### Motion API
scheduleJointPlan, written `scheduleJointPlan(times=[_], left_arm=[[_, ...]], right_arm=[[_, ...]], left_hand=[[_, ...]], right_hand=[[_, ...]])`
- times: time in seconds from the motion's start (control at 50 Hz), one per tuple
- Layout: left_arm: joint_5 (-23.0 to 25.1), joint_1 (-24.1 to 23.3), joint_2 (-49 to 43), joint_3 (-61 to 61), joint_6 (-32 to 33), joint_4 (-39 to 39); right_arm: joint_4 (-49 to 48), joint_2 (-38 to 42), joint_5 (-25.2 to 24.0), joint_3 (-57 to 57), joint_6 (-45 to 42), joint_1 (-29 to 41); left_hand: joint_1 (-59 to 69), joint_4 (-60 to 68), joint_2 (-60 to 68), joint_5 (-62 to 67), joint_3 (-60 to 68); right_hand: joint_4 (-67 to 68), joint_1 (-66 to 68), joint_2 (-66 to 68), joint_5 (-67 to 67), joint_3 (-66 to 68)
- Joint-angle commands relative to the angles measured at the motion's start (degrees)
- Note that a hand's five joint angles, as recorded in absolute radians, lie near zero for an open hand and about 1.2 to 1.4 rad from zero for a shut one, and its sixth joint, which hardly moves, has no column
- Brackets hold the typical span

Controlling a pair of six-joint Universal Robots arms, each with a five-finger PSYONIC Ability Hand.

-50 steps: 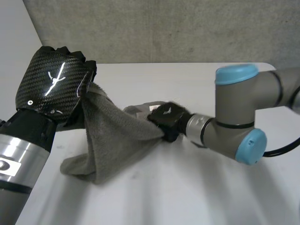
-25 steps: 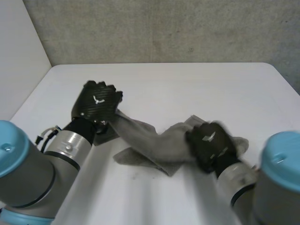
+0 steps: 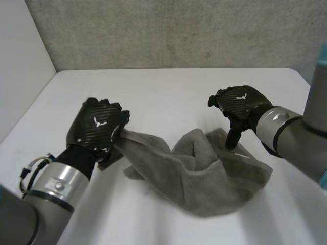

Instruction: Fold the towel.

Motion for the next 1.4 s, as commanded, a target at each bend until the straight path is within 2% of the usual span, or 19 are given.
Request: scheduleJointPlan(times=[0.02,0.2,0.6,0.66,0.7,0.72,0.74,0.76,0.78,0.82,0.98,1.02,1.04,1.08,1.1,1.16,1.22,1.28,1.4], left_arm=[[-0.01,-1.08,6.79,-1.91,0.17,-0.15],[-0.1,-2.75,8.12,-2.7,0.35,-0.24],[-0.01,-0.64,4.69,-3.4,0.26,0.12],[0.08,0.59,3.1,-3.4,0.26,0.2],[0.08,0.85,2.23,-3.23,0.26,0.29],[0.08,0.94,1.18,-2.97,0.26,0.29],[0.16,0.94,-0.05,-2.62,0.17,0.38],[0.16,0.94,-0.06,-2.61,0.17,0.38],[0.16,1.2,-1.28,-2.26,0.26,0.64],[0.34,1.64,-2.7,-1.56,0.17,1.08],[0.78,4.54,-9.99,10.04,0.35,2.4],[0.69,5.77,-11.48,20.36,0.35,2.23],[0.69,5.77,-11.49,20.41,0.35,2.23],[0.26,7.09,-12.01,32.13,0.17,2.31],[0.25,7.09,-12.01,32.19,0.17,2.31],[-1.94,7.79,-13.06,46.3,0.0,2.75],[-3.35,7.79,-13.59,48.89,-0.09,2.93],[-5.2,7.79,-13.77,48.98,-0.09,2.93],[-5.37,7.79,-13.59,35.8,0.0,3.46]], right_arm=[[6.61,6.67,-6.87,-7.78,-0.65,-2.23],[16.01,14.23,-8.28,-12.72,-4.94,-1.53],[21.47,15.82,-12.41,-5.96,-19.98,-2.06],[21.03,15.82,-12.32,-5.43,-20.77,-1.97],[20.68,16.08,-12.49,-4.47,-20.86,-1.97],[20.68,16.08,-12.49,-4.46,-20.86,-1.97],[20.16,16.35,-12.67,-4.29,-21.04,-1.88],[20.15,16.35,-12.67,-4.29,-21.04,-1.88],[19.28,16.61,-12.76,-4.46,-21.56,-1.88],[18.22,16.61,-12.67,-5.17,-22.09,-1.88],[6.44,13.62,-9.68,-15.1,-20.25,-1.7],[-3.17,10.91,-5.14,-20.17,-17.89,-1.35],[-3.22,10.9,-5.11,-20.19,-17.87,-1.35],[-15.55,7.84,-0.13,-22.82,-15.69,-1.35],[-15.62,7.82,-0.1,-22.83,-15.68,-1.35],[-33.58,3.7,6.3,-21.61,-14.97,-1.18],[-39.68,2.9,7.54,-18.89,-15.32,-0.48],[-40.05,2.73,7.63,-17.65,-15.32,-0.21],[-39.35,3.16,6.93,-8.94,-15.24,-0.21]], left_hand=[[11.03,10.22,10.24,10.37,10.31],[11.03,10.22,10.24,10.37,10.31],[11.03,10.22,10.24,10.37,10.31],[11.03,10.22,10.24,10.37,10.31],[11.03,10.22,10.24,10.37,10.31],[11.03,10.22,10.24,10.37,10.31],[11.03,10.22,10.24,10.37,10.31],[11.03,10.22,10.24,10.37,10.31],[11.03,10.22,10.24,10.37,10.31],[11.03,10.22,10.24,10.37,10.31],[11.03,10.22,10.24,10.37,10.31],[11.03,10.22,10.24,10.37,10.31],[11.03,10.22,10.24,10.37,10.31],[11.03,10.22,10.24,10.37,10.31],[11.03,10.22,10.24,10.37,10.31],[11.03,10.22,10.24,10.37,10.31],[11.03,10.22,10.24,10.37,10.31],[11.03,10.22,10.24,10.37,10.31],[11.03,10.22,10.24,10.37,10.31]], right_hand=[[0.4,1.82,0.13,1.13,1.1],[4.27,5.69,4.0,5.0,4.97],[16.72,18.14,16.45,17.45,17.42],[25.98,27.39,25.71,26.7,26.68],[42.2,43.62,41.93,42.92,42.9],[42.29,43.71,42.02,43.02,42.99],[53.12,54.54,52.85,53.84,53.82],[53.23,54.64,52.96,53.95,53.93],[65.16,66.58,64.89,65.88,65.86],[65.28,66.7,65.01,66.0,65.98],[65.28,66.7,65.01,66.0,65.98],[65.28,66.7,65.01,66.0,65.98],[65.28,66.7,65.01,66.0,65.98],[65.28,66.7,65.01,66.0,65.98],[65.28,66.7,65.01,66.0,65.98],[65.28,66.7,65.01,66.0,65.98],[65.28,66.7,65.01,66.0,65.98],[65.28,66.7,65.01,66.0,65.98],[65.28,66.7,65.01,66.0,65.98]])
